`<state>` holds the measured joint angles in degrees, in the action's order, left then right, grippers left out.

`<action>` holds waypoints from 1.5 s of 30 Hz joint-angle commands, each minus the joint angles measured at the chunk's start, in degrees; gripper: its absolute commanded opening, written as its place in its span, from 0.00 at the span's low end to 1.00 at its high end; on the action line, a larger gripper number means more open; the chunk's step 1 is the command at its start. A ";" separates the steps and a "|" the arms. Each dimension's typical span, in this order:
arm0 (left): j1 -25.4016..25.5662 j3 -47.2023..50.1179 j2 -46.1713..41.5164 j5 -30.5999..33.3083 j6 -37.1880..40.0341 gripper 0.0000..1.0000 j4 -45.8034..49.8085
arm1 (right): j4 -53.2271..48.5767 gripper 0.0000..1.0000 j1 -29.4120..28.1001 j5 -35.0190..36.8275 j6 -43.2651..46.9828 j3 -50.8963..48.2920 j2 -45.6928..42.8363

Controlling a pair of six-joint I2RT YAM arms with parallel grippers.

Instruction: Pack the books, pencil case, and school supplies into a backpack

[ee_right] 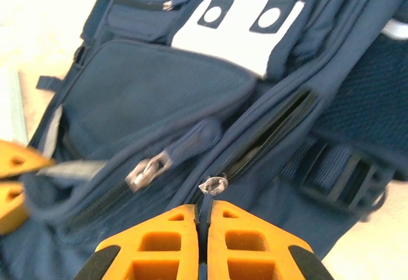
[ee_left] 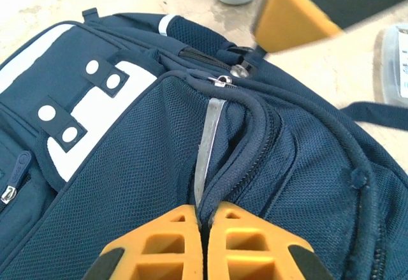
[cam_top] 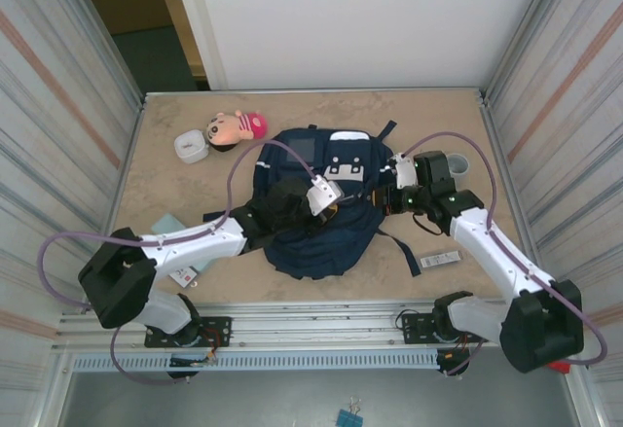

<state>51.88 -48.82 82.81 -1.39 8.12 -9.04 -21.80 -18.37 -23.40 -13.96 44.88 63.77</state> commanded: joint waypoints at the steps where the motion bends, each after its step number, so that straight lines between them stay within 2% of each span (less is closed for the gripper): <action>1: -1.13 -3.28 0.95 4.39 -3.06 0.00 -7.11 | -1.70 0.00 -2.53 -3.90 1.62 -1.31 -3.39; 5: -0.98 -3.95 1.39 4.66 -2.76 0.00 -6.71 | -3.73 0.00 -2.73 -4.70 2.13 0.25 -3.09; 10: -0.99 -5.60 2.32 6.74 -3.98 0.00 -5.68 | -2.07 0.00 -6.54 -6.62 0.33 0.31 -5.19; 13: -0.91 -6.47 2.97 5.80 -4.92 0.00 -6.59 | -1.06 0.00 -8.25 -5.27 -1.33 -0.66 -5.50; 17: -0.96 -6.57 3.03 4.32 -5.08 0.00 -7.92 | -1.86 0.00 -7.67 -0.34 -1.83 -1.73 -3.20; 21: -0.92 -6.20 2.55 3.29 -4.28 0.00 -8.19 | -0.16 0.00 -3.76 -4.37 -1.25 -1.63 2.00; 30: -0.96 -5.17 0.11 2.19 -2.33 0.00 -6.94 | 0.86 0.16 0.15 -14.26 3.75 0.12 9.16; 35: -0.98 -4.97 -0.85 1.09 -1.59 0.00 -6.78 | -0.53 0.20 0.27 -14.85 6.26 2.09 12.80; 37: -0.98 -5.06 -1.14 0.84 -1.28 0.00 -6.48 | -0.45 0.18 0.27 -15.15 6.65 2.87 14.05; 41: -0.97 -5.14 -1.31 1.61 -1.10 0.00 -5.80 | -0.47 0.08 0.28 -15.18 7.09 4.05 14.76; 45: -0.90 -5.79 -0.88 4.85 -2.52 0.00 -4.79 | -2.66 0.00 -0.53 -14.66 8.24 4.89 11.70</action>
<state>51.00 -52.27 84.97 1.17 6.74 -9.17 -23.14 -17.96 -37.34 -7.94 47.55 77.38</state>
